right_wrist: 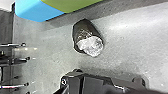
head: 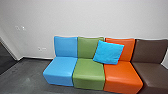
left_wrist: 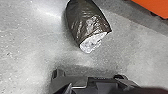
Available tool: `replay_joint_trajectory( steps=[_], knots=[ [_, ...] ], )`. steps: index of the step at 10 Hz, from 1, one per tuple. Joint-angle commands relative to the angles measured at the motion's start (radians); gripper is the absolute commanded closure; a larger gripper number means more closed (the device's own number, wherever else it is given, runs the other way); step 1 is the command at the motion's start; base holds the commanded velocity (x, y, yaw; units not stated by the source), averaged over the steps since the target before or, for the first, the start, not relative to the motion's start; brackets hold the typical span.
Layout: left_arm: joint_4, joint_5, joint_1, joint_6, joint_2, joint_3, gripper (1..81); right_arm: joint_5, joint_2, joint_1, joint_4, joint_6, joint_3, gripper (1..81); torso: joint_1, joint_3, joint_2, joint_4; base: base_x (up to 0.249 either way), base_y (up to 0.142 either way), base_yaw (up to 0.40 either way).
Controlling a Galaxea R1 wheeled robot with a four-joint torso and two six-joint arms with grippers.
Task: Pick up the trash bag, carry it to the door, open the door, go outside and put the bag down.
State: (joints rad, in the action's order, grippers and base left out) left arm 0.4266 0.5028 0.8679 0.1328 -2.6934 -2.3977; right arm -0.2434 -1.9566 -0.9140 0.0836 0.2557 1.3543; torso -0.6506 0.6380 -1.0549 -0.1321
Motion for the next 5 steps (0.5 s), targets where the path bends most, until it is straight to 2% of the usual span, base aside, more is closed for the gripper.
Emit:
replay_joint_trajectory(
  steps=[1,3,5],
  knots=[
    [0.015,0.071,-0.115,0.001,0.012,-0.012,1.0,-0.088,0.035,0.131,0.024,0.017,0.011,1.0,-0.063,0.092,-0.099,0.0,0.0,0.0,0.0],
    [0.014,0.071,-0.128,0.001,-0.004,-0.023,1.0,-0.126,0.032,0.177,0.041,0.017,0.018,1.0,-0.108,0.157,-0.169,0.0,0.0,0.0,0.0],
    [0.015,0.074,-0.143,0.001,-0.036,-0.055,1.0,-0.137,0.032,0.201,0.047,0.017,0.022,1.0,-0.154,0.123,-0.239,0.0,0.0,0.0,0.0]
  ],
)
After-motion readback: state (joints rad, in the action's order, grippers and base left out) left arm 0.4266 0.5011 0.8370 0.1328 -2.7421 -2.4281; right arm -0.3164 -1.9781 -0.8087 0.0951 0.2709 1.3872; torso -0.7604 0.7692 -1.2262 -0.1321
